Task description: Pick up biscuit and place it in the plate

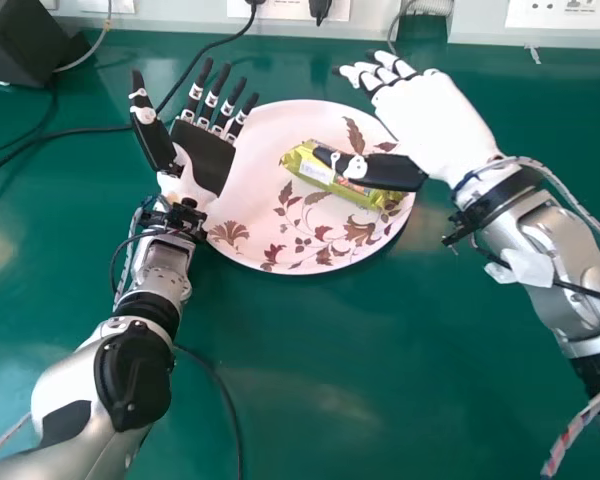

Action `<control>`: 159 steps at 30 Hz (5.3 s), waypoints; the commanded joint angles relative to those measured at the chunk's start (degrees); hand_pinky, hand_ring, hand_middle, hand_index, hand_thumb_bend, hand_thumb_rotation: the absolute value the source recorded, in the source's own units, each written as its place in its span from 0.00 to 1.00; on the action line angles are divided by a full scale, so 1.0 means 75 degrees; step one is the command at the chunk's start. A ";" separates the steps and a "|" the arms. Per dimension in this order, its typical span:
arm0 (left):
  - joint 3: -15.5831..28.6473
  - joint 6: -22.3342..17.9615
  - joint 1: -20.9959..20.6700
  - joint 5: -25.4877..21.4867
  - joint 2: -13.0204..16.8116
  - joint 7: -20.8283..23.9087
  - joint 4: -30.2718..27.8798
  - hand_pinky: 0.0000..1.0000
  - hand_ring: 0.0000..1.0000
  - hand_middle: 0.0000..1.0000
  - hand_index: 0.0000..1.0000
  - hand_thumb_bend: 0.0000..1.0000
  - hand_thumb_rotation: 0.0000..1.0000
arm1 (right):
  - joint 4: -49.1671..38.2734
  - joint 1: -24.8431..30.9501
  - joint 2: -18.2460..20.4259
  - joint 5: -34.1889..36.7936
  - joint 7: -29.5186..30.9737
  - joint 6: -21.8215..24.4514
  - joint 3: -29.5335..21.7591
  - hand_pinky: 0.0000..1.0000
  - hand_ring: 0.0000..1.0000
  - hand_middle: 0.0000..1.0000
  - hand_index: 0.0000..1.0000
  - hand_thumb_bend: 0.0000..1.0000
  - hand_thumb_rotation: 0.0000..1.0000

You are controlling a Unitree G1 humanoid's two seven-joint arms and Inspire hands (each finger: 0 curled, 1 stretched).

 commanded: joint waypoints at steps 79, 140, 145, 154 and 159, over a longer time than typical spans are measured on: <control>-0.0020 0.0052 0.0230 -0.0014 -0.0033 0.0151 0.0139 0.69 0.79 0.89 0.93 0.88 0.36 | -0.1535 0.2266 0.0653 0.4485 0.0367 -0.0941 -0.2722 1.00 1.00 1.00 1.00 0.84 0.94; -0.0014 0.0132 0.0195 -0.0030 -0.0042 0.0147 0.0131 0.65 0.82 0.90 0.95 1.00 0.87 | 0.2457 0.0696 0.1724 1.0814 0.4986 -0.0611 -0.4336 1.00 1.00 1.00 1.00 0.85 0.86; -0.0040 0.0078 0.0198 0.0007 -0.0044 0.0162 0.0131 0.63 0.82 0.90 0.94 1.00 0.84 | 0.3396 0.0311 0.1726 1.1243 0.5616 -0.0439 -0.4679 0.99 1.00 1.00 1.00 0.84 0.88; -0.0015 0.0080 0.0181 -0.0032 -0.0058 0.0151 0.0121 0.60 0.75 0.86 0.95 1.00 0.83 | 0.4411 -0.0113 0.1739 1.1476 0.6299 -0.0348 -0.5102 0.98 1.00 1.00 1.00 0.85 0.86; 0.0012 0.0154 0.0181 -0.0063 -0.0039 0.0202 0.0126 0.58 0.71 0.85 0.96 1.00 0.84 | 0.4735 -0.0298 0.1792 1.1649 0.6541 -0.0256 -0.5325 0.94 0.99 1.00 1.00 0.85 0.85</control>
